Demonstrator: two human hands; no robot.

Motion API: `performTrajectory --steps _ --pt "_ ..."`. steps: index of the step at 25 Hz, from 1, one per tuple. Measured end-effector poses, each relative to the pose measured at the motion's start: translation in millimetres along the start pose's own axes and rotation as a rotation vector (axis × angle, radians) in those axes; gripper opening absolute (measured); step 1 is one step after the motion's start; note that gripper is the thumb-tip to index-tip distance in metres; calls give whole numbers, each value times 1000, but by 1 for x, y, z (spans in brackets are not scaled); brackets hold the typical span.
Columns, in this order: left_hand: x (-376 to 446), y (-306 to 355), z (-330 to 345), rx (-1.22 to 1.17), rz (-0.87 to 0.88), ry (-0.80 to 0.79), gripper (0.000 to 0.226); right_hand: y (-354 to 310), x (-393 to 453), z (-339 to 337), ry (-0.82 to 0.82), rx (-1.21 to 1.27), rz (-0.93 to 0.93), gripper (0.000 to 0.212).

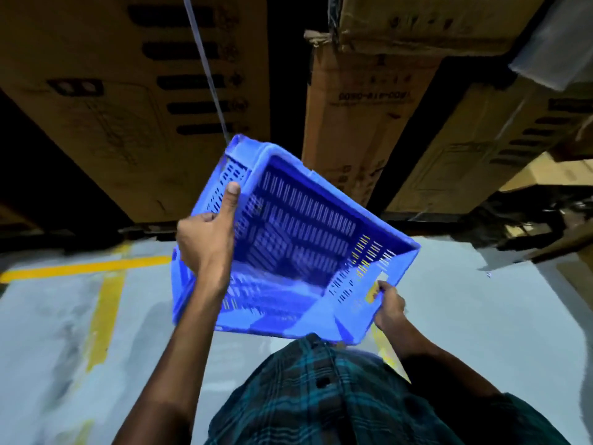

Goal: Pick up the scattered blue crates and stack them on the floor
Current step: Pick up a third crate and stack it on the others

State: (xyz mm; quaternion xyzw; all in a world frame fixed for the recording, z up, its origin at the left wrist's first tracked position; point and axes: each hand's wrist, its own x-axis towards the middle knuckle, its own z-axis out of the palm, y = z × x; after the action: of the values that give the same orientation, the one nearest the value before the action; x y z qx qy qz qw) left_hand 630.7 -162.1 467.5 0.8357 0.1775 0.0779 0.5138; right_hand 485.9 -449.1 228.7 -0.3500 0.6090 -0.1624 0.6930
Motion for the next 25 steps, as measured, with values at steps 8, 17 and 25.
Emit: performTrajectory --steps 8,17,25 --pt "18 -61 91 -27 -210 29 82 -90 63 14 51 -159 -32 25" --pt "84 -157 175 334 -452 -317 43 -128 95 48 51 -207 87 16" --pt "135 -202 205 259 -590 -454 45 -139 94 89 -38 -353 53 24"
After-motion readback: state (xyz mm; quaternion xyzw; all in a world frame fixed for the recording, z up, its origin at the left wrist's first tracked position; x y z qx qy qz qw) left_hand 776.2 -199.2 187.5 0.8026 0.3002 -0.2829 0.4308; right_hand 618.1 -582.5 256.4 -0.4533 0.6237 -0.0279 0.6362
